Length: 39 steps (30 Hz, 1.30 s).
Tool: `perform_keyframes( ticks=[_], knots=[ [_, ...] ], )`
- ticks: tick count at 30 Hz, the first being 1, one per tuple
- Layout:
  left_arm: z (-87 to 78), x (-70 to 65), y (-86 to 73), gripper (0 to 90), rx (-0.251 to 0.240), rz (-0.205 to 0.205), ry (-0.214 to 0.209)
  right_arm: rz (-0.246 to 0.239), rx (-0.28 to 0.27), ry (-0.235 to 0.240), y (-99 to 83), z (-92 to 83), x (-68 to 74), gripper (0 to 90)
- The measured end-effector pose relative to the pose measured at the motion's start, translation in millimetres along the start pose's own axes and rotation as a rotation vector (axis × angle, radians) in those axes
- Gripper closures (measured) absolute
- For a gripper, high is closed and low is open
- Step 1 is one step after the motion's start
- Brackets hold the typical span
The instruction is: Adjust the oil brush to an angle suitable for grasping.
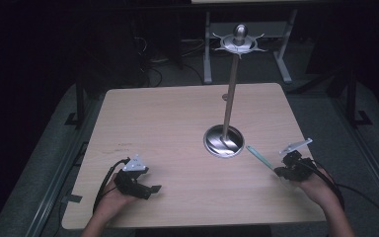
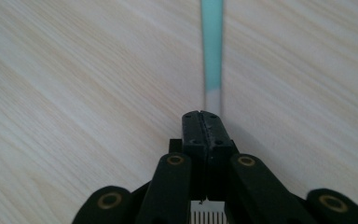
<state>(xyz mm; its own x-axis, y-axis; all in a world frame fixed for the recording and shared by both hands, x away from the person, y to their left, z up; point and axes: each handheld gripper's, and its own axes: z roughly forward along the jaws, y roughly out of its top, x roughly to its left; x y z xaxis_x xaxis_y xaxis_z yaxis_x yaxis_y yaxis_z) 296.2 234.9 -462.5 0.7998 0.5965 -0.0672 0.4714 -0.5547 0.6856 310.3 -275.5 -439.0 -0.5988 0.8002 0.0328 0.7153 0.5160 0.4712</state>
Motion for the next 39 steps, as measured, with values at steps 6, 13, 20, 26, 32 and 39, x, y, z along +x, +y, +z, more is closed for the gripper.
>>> perform_keyframes(
  ticks=[6, 13, 20, 26, 32, 39],
  knots=[
    [0.0, -0.9, 0.6, 13.6, 0.006, 0.007, -0.001, -0.015, 0.007, 0.018, 17.4, 2.0, 0.4, 81.6],
    [0.0, -0.9, 0.6, 13.6, -0.003, 0.002, -0.002, -0.04, 0.052, 0.017, 38.2, 8.3, -2.3, 79.2],
    [-0.9, -0.5, 0.8, 13.6, 0.007, 0.005, -0.003, -0.074, 0.157, 0.014, 60.2, 24.2, -3.7, 78.7],
    [-0.7, -0.5, 0.8, 13.6, 0.006, 0.004, -0.005, -0.077, 0.185, 0.016, 68.1, 32.1, -5.3, 78.7],
    [-0.9, -0.7, 1.0, 13.6, 0.007, 0.006, -0.005, -0.094, 0.215, 0.001, 74.1, 35.6, -5.8, 78.7],
    [-0.6, -0.9, 1.0, 13.6, 0.009, 0.007, -0.007, -0.115, 0.26, -0.018, 78.2, 40.8, -4.4, 77.0]
  ],
)
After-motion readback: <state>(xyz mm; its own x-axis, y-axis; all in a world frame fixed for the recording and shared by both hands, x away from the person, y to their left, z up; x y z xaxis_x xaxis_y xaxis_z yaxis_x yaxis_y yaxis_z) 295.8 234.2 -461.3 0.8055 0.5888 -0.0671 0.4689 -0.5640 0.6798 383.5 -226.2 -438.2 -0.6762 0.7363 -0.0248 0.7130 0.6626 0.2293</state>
